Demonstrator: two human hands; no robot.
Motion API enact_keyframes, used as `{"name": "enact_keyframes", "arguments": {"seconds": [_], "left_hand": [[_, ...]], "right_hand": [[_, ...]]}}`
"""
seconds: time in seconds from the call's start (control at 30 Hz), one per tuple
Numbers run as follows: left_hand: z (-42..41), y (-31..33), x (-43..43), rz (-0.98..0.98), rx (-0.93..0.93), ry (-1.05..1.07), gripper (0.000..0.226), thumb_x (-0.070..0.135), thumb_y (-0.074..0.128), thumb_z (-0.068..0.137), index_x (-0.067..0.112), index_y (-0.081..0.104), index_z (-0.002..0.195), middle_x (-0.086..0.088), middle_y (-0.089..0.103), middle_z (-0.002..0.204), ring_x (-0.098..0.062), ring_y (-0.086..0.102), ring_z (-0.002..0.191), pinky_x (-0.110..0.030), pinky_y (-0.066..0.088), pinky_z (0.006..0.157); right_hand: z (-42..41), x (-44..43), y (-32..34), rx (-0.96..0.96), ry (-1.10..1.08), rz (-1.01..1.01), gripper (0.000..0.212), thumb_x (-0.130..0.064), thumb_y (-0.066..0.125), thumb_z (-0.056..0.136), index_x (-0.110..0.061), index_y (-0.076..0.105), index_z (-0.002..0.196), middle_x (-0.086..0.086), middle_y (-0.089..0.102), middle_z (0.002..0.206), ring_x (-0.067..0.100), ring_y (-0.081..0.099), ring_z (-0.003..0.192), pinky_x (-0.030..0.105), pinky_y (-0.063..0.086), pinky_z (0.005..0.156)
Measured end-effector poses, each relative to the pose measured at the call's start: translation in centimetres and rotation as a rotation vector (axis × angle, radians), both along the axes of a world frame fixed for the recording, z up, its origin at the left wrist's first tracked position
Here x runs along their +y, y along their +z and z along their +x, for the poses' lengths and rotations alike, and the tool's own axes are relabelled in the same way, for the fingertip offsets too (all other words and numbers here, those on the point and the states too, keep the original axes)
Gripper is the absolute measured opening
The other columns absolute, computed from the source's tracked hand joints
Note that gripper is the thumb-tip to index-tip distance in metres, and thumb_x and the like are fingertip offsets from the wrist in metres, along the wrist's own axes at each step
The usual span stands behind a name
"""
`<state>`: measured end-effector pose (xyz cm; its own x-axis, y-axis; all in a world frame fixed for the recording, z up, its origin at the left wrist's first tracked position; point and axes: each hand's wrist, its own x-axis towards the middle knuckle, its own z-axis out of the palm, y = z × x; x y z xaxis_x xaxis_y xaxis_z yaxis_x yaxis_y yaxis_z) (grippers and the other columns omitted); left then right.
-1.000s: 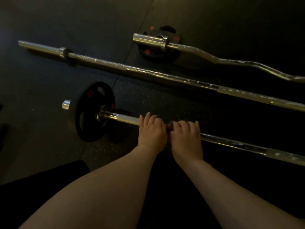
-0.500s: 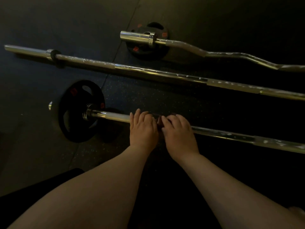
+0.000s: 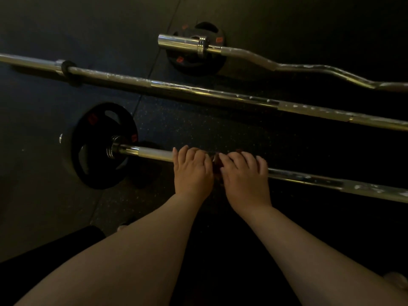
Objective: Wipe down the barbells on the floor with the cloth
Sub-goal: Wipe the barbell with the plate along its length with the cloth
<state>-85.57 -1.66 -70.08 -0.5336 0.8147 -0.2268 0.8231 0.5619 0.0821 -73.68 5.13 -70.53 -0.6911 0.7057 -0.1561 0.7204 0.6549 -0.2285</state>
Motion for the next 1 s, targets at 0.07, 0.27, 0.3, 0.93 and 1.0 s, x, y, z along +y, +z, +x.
{"name": "enact_keyframes", "arguments": {"seconds": [0.07, 0.27, 0.3, 0.93, 1.0], "left_hand": [[-0.1, -0.1, -0.6, 0.137, -0.142, 0.063, 0.030, 0.028, 0.040, 0.101, 0.023, 0.057, 0.125, 0.000, 0.046, 0.147, -0.026, 0.014, 0.152, -0.048, -0.011, 0.122], [1.4, -0.9, -0.3, 0.281, -0.315, 0.121, 0.034, 0.030, 0.032, 0.105, 0.025, 0.050, 0.134, 0.005, 0.037, 0.155, -0.015, -0.001, 0.154, -0.037, -0.018, 0.119], [1.7, -0.9, -0.1, 0.256, -0.299, 0.118, 0.036, 0.030, 0.032, 0.104, 0.024, 0.049, 0.136, 0.004, 0.035, 0.157, -0.017, -0.003, 0.155, -0.039, -0.018, 0.120], [1.6, -0.8, 0.2, 0.217, -0.247, 0.096, 0.038, 0.033, 0.040, 0.101, 0.019, 0.050, 0.135, -0.001, 0.042, 0.152, -0.023, 0.009, 0.154, -0.044, -0.014, 0.120], [1.3, -0.9, 0.1, 0.246, -0.297, 0.101, 0.037, 0.031, 0.034, 0.103, 0.020, 0.050, 0.133, -0.001, 0.042, 0.152, -0.021, 0.009, 0.154, -0.043, -0.014, 0.120]], "right_hand": [[1.9, 1.1, 0.2, -0.038, -0.068, 0.066, 0.032, -0.039, 0.041, 0.102, -0.030, 0.056, 0.129, -0.005, 0.059, 0.131, 0.022, 0.051, 0.126, 0.052, 0.029, 0.113], [2.2, 0.0, 0.9, -0.019, -0.363, 0.045, 0.039, -0.029, 0.048, 0.097, -0.021, 0.057, 0.134, 0.005, 0.055, 0.140, 0.032, 0.034, 0.144, 0.057, 0.016, 0.123], [1.5, -0.4, 0.9, -0.022, -0.273, 0.024, 0.043, -0.030, 0.050, 0.097, -0.021, 0.054, 0.138, 0.006, 0.053, 0.143, 0.034, 0.031, 0.146, 0.057, 0.016, 0.124], [1.1, -0.2, -0.2, -0.027, -0.205, 0.097, 0.040, -0.041, 0.043, 0.101, -0.017, 0.059, 0.129, 0.010, 0.058, 0.134, 0.031, 0.043, 0.137, 0.054, 0.024, 0.120], [2.7, 0.3, -0.3, 0.038, -0.347, 0.084, 0.038, -0.037, 0.043, 0.102, -0.014, 0.061, 0.126, 0.013, 0.055, 0.132, 0.034, 0.040, 0.137, 0.054, 0.018, 0.123]]}}
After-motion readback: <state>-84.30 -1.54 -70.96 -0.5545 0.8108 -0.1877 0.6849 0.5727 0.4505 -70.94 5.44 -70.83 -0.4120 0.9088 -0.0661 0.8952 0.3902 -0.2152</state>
